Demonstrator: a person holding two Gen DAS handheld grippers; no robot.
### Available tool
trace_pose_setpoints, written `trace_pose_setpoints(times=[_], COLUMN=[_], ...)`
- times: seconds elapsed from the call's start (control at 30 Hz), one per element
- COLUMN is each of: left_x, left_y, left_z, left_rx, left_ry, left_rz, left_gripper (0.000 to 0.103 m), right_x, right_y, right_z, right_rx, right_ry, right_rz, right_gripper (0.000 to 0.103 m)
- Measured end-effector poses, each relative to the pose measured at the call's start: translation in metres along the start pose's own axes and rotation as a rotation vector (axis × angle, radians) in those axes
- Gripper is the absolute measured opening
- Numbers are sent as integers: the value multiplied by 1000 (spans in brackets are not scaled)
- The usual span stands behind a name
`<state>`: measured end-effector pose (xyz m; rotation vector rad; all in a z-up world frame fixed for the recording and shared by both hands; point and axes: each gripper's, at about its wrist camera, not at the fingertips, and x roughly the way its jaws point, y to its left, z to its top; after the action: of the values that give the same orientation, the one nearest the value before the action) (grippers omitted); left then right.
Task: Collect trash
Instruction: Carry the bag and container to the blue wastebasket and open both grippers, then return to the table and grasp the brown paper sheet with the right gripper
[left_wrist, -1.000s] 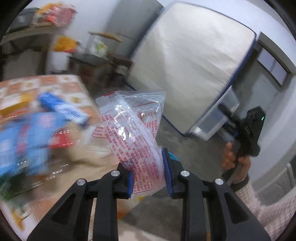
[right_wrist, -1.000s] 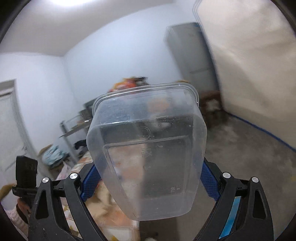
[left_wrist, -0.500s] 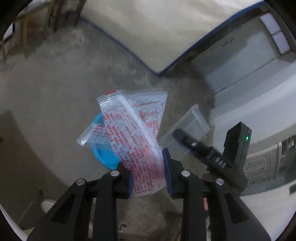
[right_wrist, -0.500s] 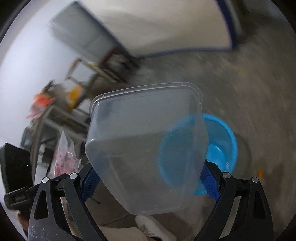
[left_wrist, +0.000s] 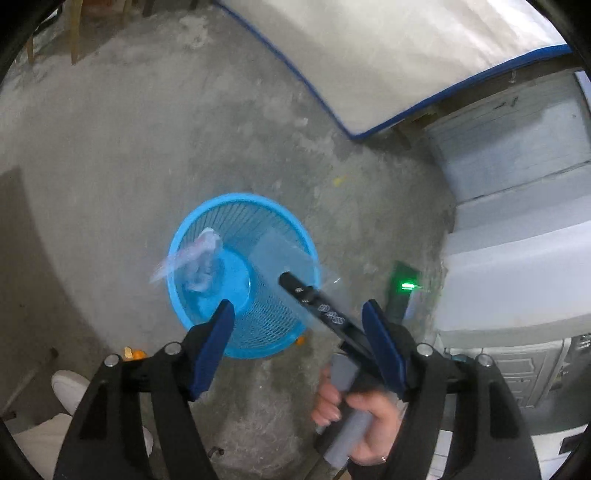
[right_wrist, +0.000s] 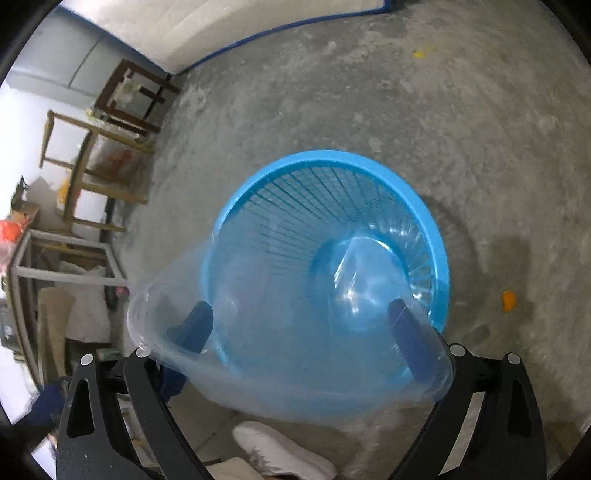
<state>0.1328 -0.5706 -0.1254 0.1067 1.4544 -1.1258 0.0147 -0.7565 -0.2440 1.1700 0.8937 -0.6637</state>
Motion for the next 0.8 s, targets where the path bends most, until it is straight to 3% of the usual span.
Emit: trace_pose_setpoints(times=[0.27,0.47,0.63,0.8], left_x=[-125,-218,-278,-307], left_y=[-19,13,54,102], left_z=[-37,-91,-154,-225], left_rx=[152,173,129,13], left_ry=[-179,-347,-496,-574], left_rz=[-8,55,175,383], left_gripper=[71,75,79,83], right_x=[0,-32,-87,-141], right_y=[-21,-28,-13,31], right_z=[-10,-23,-52,-92], right_rx=[-76,-79,-184,-375], right_ry=[-1,-60,-142,-239], right_rz=[-33,40,57,10], right_gripper=[92,92,92,95])
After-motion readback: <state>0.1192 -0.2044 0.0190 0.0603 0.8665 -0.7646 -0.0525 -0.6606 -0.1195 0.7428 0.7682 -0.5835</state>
